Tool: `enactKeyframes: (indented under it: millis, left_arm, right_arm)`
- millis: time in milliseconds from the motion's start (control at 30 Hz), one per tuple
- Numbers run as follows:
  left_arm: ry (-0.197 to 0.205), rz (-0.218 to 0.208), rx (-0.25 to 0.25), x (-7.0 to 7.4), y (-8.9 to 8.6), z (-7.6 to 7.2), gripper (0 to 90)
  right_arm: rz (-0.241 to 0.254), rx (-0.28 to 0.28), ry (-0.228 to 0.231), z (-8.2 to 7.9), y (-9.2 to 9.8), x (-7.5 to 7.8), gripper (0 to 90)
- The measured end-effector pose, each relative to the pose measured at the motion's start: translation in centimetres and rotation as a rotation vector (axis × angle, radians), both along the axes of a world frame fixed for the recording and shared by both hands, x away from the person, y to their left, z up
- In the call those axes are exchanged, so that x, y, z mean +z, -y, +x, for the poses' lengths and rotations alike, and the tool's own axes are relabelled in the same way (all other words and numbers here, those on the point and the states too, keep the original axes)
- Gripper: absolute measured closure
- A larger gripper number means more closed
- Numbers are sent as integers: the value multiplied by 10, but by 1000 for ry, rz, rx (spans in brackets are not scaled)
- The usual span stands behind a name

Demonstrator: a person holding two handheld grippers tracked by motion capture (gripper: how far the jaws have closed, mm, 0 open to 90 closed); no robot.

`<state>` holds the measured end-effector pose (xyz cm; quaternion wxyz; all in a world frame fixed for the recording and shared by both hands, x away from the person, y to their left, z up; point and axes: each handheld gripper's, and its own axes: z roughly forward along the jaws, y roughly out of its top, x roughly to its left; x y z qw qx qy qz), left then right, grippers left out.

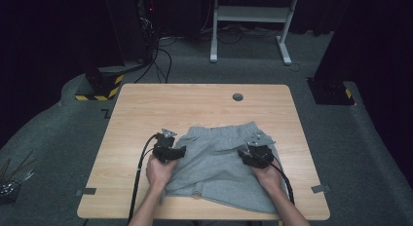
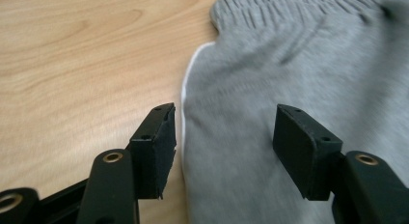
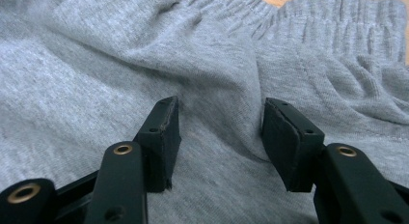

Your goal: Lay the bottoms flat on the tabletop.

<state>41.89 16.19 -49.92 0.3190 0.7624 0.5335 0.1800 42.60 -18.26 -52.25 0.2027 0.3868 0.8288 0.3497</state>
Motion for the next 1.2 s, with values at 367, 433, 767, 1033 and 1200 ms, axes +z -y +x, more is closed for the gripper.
enactKeyframes:
  millis: [367,433,767,1033,1200]
  left_arm:
    - [-6,-41,-91,10,16,14,807]
    - [25,-45,-116,18,20,8,808]
    - [37,40,-473,21,89,-51,744]
    - [110,-9,-296,34,74,-40,470]
    - [23,13,-254,22,79,-18,438]
  right_arm:
    - [-5,-1,4,-1,-1,0,483]
    - [-7,0,6,-1,-1,0,483]
    - [-13,1,13,-1,-1,0,484]
    - [-13,2,14,-1,-1,0,484]
    - [-13,2,14,-1,-1,0,484]
